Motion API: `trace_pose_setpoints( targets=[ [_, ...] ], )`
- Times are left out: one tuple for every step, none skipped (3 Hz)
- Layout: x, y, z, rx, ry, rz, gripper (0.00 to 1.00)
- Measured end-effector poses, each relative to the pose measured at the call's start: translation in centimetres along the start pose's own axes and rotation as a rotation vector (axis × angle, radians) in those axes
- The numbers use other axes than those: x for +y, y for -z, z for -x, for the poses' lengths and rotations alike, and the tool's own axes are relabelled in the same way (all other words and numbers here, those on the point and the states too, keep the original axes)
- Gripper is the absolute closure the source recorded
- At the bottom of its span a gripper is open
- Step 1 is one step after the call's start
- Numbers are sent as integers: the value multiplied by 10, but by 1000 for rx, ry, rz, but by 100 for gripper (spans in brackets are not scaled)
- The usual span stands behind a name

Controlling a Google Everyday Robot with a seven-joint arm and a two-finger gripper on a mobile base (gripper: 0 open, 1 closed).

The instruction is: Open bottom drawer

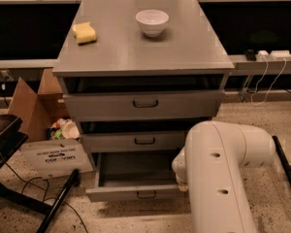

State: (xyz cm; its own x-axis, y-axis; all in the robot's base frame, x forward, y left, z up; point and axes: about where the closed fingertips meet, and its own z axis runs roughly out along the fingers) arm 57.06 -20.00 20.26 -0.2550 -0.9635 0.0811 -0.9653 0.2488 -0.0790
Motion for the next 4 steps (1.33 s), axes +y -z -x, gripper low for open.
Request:
trace_pose_setpoints(
  targets=[
    [25,12,-66,92,-72,28,100],
    [85,40,-206,293,-219,100,100],
    [95,41,-221,317,-227,114,81],
    [95,43,-217,315,-218,108,57]
  ],
)
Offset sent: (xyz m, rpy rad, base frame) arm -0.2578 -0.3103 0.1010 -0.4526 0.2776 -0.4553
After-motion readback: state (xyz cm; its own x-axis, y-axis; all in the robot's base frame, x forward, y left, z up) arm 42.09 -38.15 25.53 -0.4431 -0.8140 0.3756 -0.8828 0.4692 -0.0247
